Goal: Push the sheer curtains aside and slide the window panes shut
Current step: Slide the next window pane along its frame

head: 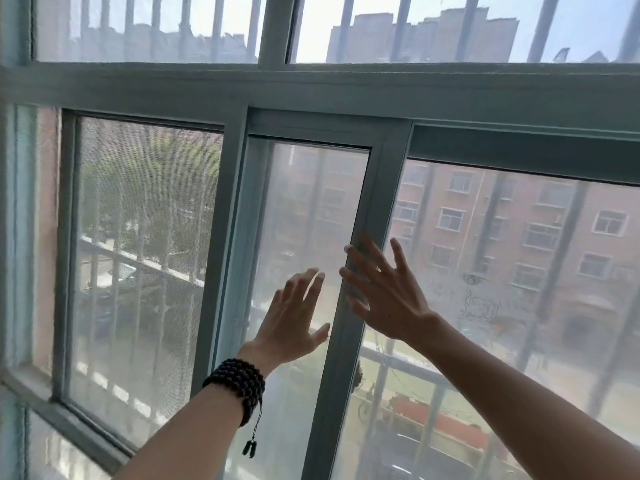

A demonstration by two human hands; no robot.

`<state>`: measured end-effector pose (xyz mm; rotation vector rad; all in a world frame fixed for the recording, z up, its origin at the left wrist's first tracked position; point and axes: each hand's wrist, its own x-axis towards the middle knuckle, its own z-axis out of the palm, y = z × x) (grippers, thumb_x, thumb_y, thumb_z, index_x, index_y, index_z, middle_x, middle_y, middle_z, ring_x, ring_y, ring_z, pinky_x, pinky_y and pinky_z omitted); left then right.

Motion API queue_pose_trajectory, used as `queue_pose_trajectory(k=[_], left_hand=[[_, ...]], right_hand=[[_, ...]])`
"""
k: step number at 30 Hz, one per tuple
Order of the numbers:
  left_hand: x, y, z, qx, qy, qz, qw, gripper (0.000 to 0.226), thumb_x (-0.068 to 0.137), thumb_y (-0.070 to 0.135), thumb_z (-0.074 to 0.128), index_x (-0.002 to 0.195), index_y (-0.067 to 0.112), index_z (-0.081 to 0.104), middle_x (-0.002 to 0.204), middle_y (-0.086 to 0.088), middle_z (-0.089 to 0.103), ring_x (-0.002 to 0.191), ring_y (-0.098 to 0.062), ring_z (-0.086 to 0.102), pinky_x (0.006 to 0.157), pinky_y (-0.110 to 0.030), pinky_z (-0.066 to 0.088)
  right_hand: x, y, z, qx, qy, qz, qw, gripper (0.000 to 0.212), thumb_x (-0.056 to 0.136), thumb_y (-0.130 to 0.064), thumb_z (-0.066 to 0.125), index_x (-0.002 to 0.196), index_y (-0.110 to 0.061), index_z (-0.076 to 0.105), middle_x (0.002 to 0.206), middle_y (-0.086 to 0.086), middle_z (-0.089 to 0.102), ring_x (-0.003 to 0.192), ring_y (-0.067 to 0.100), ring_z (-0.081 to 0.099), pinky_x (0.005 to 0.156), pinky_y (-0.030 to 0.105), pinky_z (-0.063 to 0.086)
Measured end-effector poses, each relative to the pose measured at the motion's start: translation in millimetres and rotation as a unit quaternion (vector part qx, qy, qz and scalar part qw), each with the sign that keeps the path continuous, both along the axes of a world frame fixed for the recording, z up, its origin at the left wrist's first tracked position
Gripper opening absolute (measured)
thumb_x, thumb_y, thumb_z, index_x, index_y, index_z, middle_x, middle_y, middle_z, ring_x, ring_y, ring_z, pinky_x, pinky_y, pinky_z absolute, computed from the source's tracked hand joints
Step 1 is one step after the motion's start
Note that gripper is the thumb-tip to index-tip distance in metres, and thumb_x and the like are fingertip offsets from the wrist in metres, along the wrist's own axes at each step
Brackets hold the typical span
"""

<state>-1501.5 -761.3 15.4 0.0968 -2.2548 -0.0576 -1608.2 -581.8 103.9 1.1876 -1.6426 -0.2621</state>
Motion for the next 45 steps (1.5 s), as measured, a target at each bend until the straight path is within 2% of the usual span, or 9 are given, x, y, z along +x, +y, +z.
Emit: queue_pose_trajectory(k=[5, 10, 19, 26, 30, 36, 45], left_hand=[[-11, 24, 13, -0.017, 0.017, -0.036, 0.999, 0.094, 0.079, 0.050, 0.072, 0.152, 0.011, 0.028, 0.157, -0.006, 0.026, 0.135, -0.030, 0.035, 0.100, -0.049, 0.046], [-23, 50, 30, -0.059, 0.034, -0.061, 0.996, 0.099, 0.076, 0.054, 0.074, 0.153, 0.011, 0.028, 0.160, -0.008, 0.023, 0.142, -0.032, 0.026, 0.106, -0.053, 0.038], [-42, 85, 46, -0.101, 0.010, -0.064, 0.993, 0.115, 0.067, 0.062, 0.080, 0.155, 0.013, 0.025, 0.164, -0.010, 0.014, 0.148, -0.034, 0.018, 0.109, -0.056, 0.030], [-62, 128, 52, -0.136, 0.038, -0.057, 0.988, 0.126, 0.060, 0.067, 0.083, 0.157, 0.014, 0.024, 0.167, -0.013, 0.010, 0.153, -0.036, 0.008, 0.113, -0.059, 0.017], [-73, 152, 49, -0.154, 0.054, -0.054, 0.985, 0.130, 0.059, 0.075, 0.078, 0.160, 0.019, 0.020, 0.168, -0.013, 0.004, 0.154, -0.037, 0.003, 0.114, -0.063, 0.013], [-91, 191, 55, -0.179, 0.059, -0.055, 0.981, 0.138, 0.051, 0.089, 0.067, 0.161, 0.028, 0.011, 0.168, -0.013, -0.002, 0.153, -0.042, -0.002, 0.112, -0.073, 0.010], [-104, 231, 57, -0.190, 0.074, -0.063, 0.977, 0.135, 0.052, 0.094, 0.061, 0.160, 0.032, 0.010, 0.169, -0.012, -0.001, 0.153, -0.042, -0.001, 0.109, -0.077, 0.011]], right_hand=[[-7, 34, -8, -0.020, 0.013, -0.041, 0.999, 0.050, 0.095, -0.055, 0.049, 0.137, -0.031, 0.058, 0.164, 0.005, 0.031, 0.154, 0.034, 0.017, 0.117, 0.069, 0.016], [-10, 66, -15, -0.060, 0.008, -0.059, 0.996, 0.051, 0.093, -0.061, 0.048, 0.131, -0.030, 0.062, 0.164, 0.005, 0.032, 0.155, 0.032, 0.017, 0.118, 0.068, 0.013], [-7, 117, -30, -0.141, 0.006, -0.098, 0.985, 0.054, 0.084, -0.057, 0.064, 0.125, -0.022, 0.063, 0.163, 0.007, 0.033, 0.153, 0.033, 0.020, 0.117, 0.069, 0.017], [-3, 159, -33, -0.160, -0.003, -0.140, 0.977, 0.056, 0.081, -0.055, 0.069, 0.125, -0.021, 0.065, 0.163, 0.007, 0.033, 0.153, 0.034, 0.022, 0.116, 0.069, 0.021], [0, 180, -33, -0.168, 0.002, -0.186, 0.968, 0.057, 0.082, -0.054, 0.066, 0.128, -0.021, 0.062, 0.164, 0.008, 0.032, 0.153, 0.037, 0.020, 0.116, 0.068, 0.022], [-5, 212, -38, -0.192, -0.023, -0.189, 0.963, 0.059, 0.082, -0.045, 0.067, 0.134, -0.019, 0.058, 0.164, 0.008, 0.030, 0.153, 0.039, 0.019, 0.116, 0.069, 0.021], [-10, 257, -36, -0.199, -0.014, -0.206, 0.958, 0.063, 0.081, -0.051, 0.066, 0.135, -0.019, 0.058, 0.164, 0.005, 0.032, 0.153, 0.036, 0.019, 0.117, 0.070, 0.017]])
